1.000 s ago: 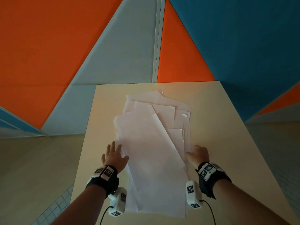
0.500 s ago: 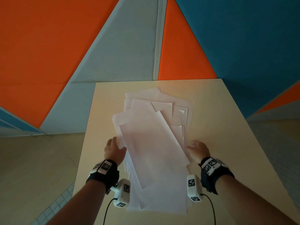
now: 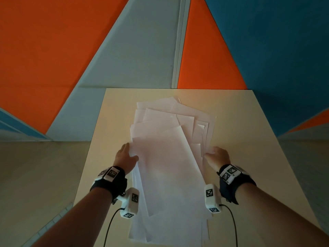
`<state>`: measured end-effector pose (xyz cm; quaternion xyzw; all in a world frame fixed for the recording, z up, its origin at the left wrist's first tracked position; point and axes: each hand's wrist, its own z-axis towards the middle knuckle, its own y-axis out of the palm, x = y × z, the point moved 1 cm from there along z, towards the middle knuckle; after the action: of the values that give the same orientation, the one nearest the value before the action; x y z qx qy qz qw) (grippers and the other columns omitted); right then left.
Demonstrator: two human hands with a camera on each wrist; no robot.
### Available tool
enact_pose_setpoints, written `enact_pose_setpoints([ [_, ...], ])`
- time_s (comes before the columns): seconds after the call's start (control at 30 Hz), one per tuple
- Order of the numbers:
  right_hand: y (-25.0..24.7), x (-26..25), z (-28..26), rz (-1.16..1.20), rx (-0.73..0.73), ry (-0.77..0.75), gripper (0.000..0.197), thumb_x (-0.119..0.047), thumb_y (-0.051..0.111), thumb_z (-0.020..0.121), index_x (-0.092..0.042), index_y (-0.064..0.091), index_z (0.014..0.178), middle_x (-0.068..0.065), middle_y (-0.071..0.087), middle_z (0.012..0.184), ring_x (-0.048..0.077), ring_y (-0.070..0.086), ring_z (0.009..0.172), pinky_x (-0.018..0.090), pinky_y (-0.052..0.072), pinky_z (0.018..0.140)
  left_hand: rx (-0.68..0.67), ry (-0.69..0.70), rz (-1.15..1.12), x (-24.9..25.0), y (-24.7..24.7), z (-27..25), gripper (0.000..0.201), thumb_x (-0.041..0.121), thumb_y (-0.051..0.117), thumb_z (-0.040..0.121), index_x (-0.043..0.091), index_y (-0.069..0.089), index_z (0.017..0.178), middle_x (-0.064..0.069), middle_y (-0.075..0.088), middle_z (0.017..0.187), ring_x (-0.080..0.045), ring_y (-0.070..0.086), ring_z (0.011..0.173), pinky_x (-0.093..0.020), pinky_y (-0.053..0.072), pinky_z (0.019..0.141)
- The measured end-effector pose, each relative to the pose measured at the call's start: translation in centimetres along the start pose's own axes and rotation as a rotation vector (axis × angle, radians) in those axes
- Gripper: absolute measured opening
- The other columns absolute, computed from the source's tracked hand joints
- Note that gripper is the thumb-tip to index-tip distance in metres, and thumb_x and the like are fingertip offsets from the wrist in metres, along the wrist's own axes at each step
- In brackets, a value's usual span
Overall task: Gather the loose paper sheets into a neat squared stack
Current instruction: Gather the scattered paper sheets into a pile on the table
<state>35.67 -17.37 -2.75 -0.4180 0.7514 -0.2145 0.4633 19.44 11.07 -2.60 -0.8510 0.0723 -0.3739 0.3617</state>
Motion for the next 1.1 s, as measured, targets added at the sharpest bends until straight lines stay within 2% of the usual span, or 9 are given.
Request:
enact_pose_setpoints([
  [0.1,0.2,-0.3,1.5,-0.143,0.022,0.003,0.022,-0.029,0.057,0.077,-0.013,0.041,0.074,0.016,0.056,0.107,0.032,0.056,0.094,0.034,0.045,0.072,-0.074,0.011,0.108,0.5,0.9,0.3,0.078,0.024,0.056,0.088,0.013,0.014,0.153,-0.005,0.015,0.162,-0.025,0.012,0.150,-0.043,0.017,0.120],
  [0.2,0.6,-1.3,1.9,-0.266,0.008,-0.052,0.034,-0.047,0.053,0.084,-0.015,0.041,0.087,0.015,0.049,0.122,0.037,0.049,0.109,0.042,0.049,0.086,-0.087,0.045,0.149,1.4,1.6,0.8,0.078,0.026,0.053,0.090,0.015,0.010,0.153,-0.004,0.009,0.163,-0.023,0.008,0.151,-0.044,0.014,0.121],
  [0.33,0.4,-2.2,2.5,-0.230,-0.064,-0.067,0.031,-0.055,0.051,0.080,-0.026,0.041,0.081,0.010,0.046,0.118,0.036,0.048,0.108,0.043,0.046,0.091,-0.112,0.051,0.076,2.6,1.4,1.3,0.073,0.024,0.054,0.091,0.017,0.016,0.153,-0.006,0.023,0.160,-0.025,0.025,0.146,-0.037,0.021,0.118],
  [0.47,-1.0,-2.0,5.2,-0.058,0.012,-0.022,0.039,-0.052,0.052,0.067,-0.013,0.046,0.065,0.016,0.060,0.101,0.033,0.059,0.089,0.038,0.048,0.078,-0.034,0.062,0.029,3.0,-0.1,2.8,0.067,0.019,0.055,0.091,0.008,0.025,0.150,-0.009,0.029,0.157,-0.027,0.028,0.144,-0.035,0.023,0.116],
  [0.7,-0.4,-4.2,5.7,-0.256,-0.031,-0.052,0.040,-0.048,0.053,0.084,-0.022,0.060,0.114,0.010,0.043,0.138,0.042,0.042,0.122,0.046,0.043,0.100,-0.119,0.092,0.178,4.0,0.9,4.7,0.075,0.029,0.052,0.092,0.013,0.012,0.154,-0.004,0.008,0.163,-0.022,0.007,0.151,-0.039,0.012,0.121],
  [0.87,-0.2,-4.8,7.7,-0.086,-0.027,-0.066,0.025,-0.058,0.051,0.063,-0.035,0.055,0.071,0.012,0.060,0.114,0.040,0.056,0.104,0.044,0.048,0.091,-0.052,0.079,0.054,4.6,-0.3,6.1,0.063,0.024,0.052,0.093,0.018,0.027,0.151,-0.006,0.032,0.156,-0.025,0.033,0.143,-0.035,0.025,0.117],
  [0.97,-0.7,-5.0,8.5,-0.074,0.021,-0.072,0.024,-0.053,0.052,0.066,-0.030,0.048,0.061,0.017,0.060,0.111,0.040,0.059,0.101,0.044,0.049,0.085,-0.032,0.091,0.161,4.5,-0.7,7.6,0.068,0.027,0.050,0.093,0.015,0.019,0.152,-0.007,0.017,0.162,-0.024,0.016,0.149,-0.041,0.016,0.121],
  [1.03,-1.0,-5.6,8.2,-0.117,-0.003,-0.085,0.014,-0.050,0.056,0.073,-0.037,0.060,0.075,0.011,0.055,0.127,0.040,0.053,0.115,0.047,0.047,0.096,-0.079,0.083,0.228,4.6,-0.5,8.3,0.071,0.031,0.048,0.094,0.014,0.014,0.153,-0.006,0.007,0.163,-0.025,0.006,0.151,-0.044,0.012,0.121],
  [1.1,-0.6,-5.9,8.3,-0.150,-0.048,-0.112,0.039,-0.047,0.059,0.081,-0.038,0.063,0.118,0.003,0.044,0.143,0.039,0.039,0.131,0.050,0.037,0.109,-0.100,0.091,0.253,5.0,-0.1,8.7,0.070,0.031,0.046,0.095,0.013,0.012,0.153,-0.005,0.004,0.163,-0.024,0.004,0.151,-0.043,0.010,0.121],
])
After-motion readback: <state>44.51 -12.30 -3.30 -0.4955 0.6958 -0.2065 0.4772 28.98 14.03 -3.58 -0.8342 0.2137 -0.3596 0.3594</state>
